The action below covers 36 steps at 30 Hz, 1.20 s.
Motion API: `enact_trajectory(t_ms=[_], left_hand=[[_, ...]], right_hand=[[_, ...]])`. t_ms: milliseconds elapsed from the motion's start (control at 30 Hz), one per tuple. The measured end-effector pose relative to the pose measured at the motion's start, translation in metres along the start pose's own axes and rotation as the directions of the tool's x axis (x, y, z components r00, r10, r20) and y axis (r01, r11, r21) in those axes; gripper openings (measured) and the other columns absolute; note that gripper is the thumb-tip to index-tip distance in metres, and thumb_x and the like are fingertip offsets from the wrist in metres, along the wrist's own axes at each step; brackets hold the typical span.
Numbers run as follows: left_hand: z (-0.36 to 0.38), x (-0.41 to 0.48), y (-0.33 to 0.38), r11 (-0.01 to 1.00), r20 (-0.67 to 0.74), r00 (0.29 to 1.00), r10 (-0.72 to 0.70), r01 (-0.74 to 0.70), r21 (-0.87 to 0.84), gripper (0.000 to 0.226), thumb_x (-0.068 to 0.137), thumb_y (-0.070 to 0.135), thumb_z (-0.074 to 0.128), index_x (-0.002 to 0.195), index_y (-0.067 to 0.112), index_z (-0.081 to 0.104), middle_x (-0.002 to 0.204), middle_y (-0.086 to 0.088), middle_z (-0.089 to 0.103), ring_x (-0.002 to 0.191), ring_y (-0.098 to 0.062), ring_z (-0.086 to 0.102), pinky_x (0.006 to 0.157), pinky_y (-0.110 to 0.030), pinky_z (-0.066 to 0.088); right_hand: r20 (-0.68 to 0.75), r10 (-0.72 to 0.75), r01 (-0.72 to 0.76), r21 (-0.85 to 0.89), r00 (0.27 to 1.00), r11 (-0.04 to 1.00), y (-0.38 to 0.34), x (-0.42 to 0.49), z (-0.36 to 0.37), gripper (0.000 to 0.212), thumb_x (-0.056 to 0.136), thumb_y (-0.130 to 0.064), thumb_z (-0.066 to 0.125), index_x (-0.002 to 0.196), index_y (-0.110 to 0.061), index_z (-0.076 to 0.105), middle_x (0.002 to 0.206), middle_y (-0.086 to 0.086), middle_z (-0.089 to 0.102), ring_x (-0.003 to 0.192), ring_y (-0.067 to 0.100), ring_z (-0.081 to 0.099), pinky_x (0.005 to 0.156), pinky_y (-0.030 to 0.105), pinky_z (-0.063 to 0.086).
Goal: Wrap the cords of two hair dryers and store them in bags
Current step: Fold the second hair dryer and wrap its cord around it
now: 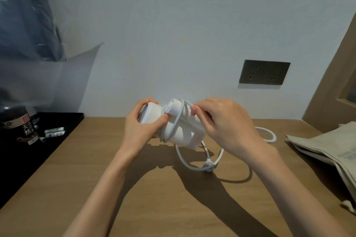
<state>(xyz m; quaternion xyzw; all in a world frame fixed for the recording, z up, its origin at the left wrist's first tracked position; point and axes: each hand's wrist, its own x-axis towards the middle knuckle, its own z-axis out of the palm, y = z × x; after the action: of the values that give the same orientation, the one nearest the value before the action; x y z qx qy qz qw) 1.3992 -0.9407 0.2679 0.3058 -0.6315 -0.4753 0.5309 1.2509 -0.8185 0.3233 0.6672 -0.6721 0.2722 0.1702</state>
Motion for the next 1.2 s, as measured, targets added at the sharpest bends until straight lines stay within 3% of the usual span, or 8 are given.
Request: enact_trajectory(t_ms=[100,233,500,700,800,1033,1133,1200], left_hand=[[-0.001,0.002,-0.002,0.999,-0.094,0.996,0.0,-0.004,-0.044,0.032,0.076,0.014,0.076,0.097,0.031,0.058,0.109,-0.011,0.057,0.096,-0.028,0.061,0.052,-0.034,0.058],[-0.003,0.003,0.0,0.997,-0.189,0.982,-0.02,0.006,-0.078,0.032,0.077,0.019,0.076,0.101,0.031,0.057,0.109,-0.008,0.057,0.096,-0.025,0.061,0.062,-0.042,0.06],[0.005,0.0,0.005,0.949,-0.278,0.946,-0.169,0.079,-0.306,0.026,0.081,0.018,0.071,0.1,0.028,0.057,0.093,-0.002,0.056,0.082,-0.019,0.06,0.065,-0.042,0.06],[0.006,-0.001,0.006,0.838,-0.173,0.93,-0.323,0.197,-0.508,0.025,0.083,0.023,0.068,0.105,0.02,0.056,0.094,-0.006,0.059,0.083,-0.022,0.061,0.065,-0.044,0.059],[0.007,-0.001,0.007,0.811,-0.126,0.932,-0.34,0.223,-0.541,0.018,0.084,0.023,0.066,0.099,0.02,0.057,0.096,-0.008,0.06,0.087,-0.026,0.062,0.071,-0.051,0.058],[0.009,-0.001,0.01,0.772,0.005,0.926,-0.377,0.317,-0.551,0.031,0.086,0.023,0.061,0.115,0.014,0.058,0.1,-0.008,0.062,0.086,-0.023,0.064,0.063,-0.044,0.059],[0.01,-0.001,0.008,0.761,0.042,0.921,-0.387,0.345,-0.55,0.015,0.087,0.025,0.058,0.098,0.016,0.062,0.094,-0.007,0.066,0.084,-0.023,0.065,0.058,-0.04,0.06],[0.009,-0.001,0.008,0.74,0.091,0.912,-0.4,0.38,-0.555,0.012,0.087,0.028,0.058,0.091,0.018,0.062,0.087,-0.005,0.069,0.077,-0.02,0.068,0.057,-0.039,0.06]], right_hand=[[-0.069,-0.028,0.031,0.042,0.997,0.999,-0.008,-0.006,0.011,0.031,0.1,-0.034,0.041,0.092,-0.02,0.068,0.075,-0.008,0.06,0.068,0.015,0.057,0.054,0.037,0.05],[-0.067,-0.01,0.02,0.152,0.998,0.988,-0.012,-0.014,0.031,0.028,0.101,-0.035,0.04,0.09,-0.026,0.065,0.062,-0.022,0.043,0.056,0.004,0.047,0.049,0.015,0.029],[0.059,0.059,-0.077,0.373,0.996,0.924,-0.014,-0.018,0.067,0.028,0.101,-0.039,0.038,0.09,-0.03,0.063,0.057,-0.019,0.047,0.06,0.004,0.049,0.052,0.019,0.029],[0.169,0.093,-0.178,0.609,0.981,0.773,-0.009,-0.014,0.081,0.033,0.098,-0.042,0.043,0.085,-0.027,0.069,0.057,0.004,0.054,0.054,0.012,0.049,0.055,0.036,0.039],[0.22,0.083,-0.212,0.672,0.972,0.71,-0.002,-0.016,0.077,0.036,0.098,-0.04,0.046,0.08,-0.023,0.071,0.05,-0.002,0.044,0.051,0.01,0.042,0.055,0.032,0.034],[0.331,0.045,-0.276,0.697,0.942,0.662,0.011,-0.02,0.071,0.042,0.091,-0.052,0.051,0.078,-0.021,0.075,0.051,0.003,0.037,0.051,0.018,0.032,0.055,0.033,0.028],[0.398,0.072,-0.334,0.644,0.915,0.689,0.02,-0.02,0.064,0.045,0.079,-0.063,0.055,0.071,-0.024,0.076,0.056,0.009,0.054,0.058,0.028,0.041,0.058,0.039,0.036],[0.439,0.107,-0.377,0.594,0.892,0.71,0.033,-0.019,0.06,0.044,0.076,-0.061,0.06,0.062,-0.022,0.074,0.048,-0.004,0.053,0.052,0.017,0.042,0.058,0.034,0.036]])
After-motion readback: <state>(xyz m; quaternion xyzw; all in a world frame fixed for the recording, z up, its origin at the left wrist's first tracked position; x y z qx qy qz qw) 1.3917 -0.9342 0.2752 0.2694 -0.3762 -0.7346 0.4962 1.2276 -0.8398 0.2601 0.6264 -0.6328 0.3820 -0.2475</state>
